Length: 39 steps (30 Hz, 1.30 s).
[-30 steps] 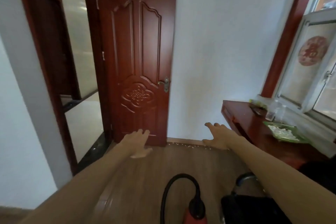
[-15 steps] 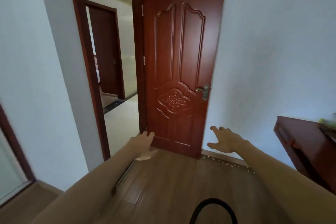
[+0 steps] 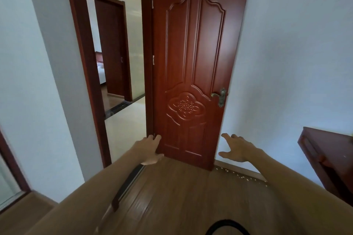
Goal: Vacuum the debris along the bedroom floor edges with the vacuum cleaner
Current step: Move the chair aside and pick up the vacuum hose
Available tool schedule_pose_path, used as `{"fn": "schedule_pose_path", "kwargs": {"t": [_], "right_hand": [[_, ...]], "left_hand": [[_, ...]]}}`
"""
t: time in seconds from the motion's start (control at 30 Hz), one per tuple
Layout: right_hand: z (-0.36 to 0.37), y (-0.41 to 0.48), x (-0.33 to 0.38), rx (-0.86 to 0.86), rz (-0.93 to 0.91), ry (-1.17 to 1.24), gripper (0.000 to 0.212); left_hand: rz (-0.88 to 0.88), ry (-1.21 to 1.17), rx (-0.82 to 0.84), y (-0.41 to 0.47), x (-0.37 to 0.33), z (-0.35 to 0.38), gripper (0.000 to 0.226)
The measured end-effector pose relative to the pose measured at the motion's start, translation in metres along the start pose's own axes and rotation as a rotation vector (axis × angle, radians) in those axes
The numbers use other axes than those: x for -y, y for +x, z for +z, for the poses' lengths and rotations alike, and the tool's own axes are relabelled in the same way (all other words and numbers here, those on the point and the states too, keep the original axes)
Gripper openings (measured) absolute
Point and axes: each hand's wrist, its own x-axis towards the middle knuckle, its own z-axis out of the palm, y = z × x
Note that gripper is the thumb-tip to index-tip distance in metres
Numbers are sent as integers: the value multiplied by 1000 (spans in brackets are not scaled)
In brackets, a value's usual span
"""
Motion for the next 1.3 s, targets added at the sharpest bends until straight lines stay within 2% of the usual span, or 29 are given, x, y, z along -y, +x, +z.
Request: {"fn": "schedule_pose_path", "kwargs": {"t": [0.23,0.47,0.73,0.97,1.1,1.3], "right_hand": [[-5,74,5,-19,85,-22,86],[2,143,23,-24,205,99,85],[4,183,-8,-1,347,119,82],[20,208,-56,-1,398,48,81],[10,217,-107,-2,434,-19,80],[5,207,-183,-34,554,44,79]], "left_hand": [[34,-28,-4,76,53,3,78],[101,8,43,156,114,3,78],[217,0,98,235,124,22,80],[334,11,107,316,71,28,80],[427,60,86,359,18,20,77],[533,138,65,417,-72,3,78]]}}
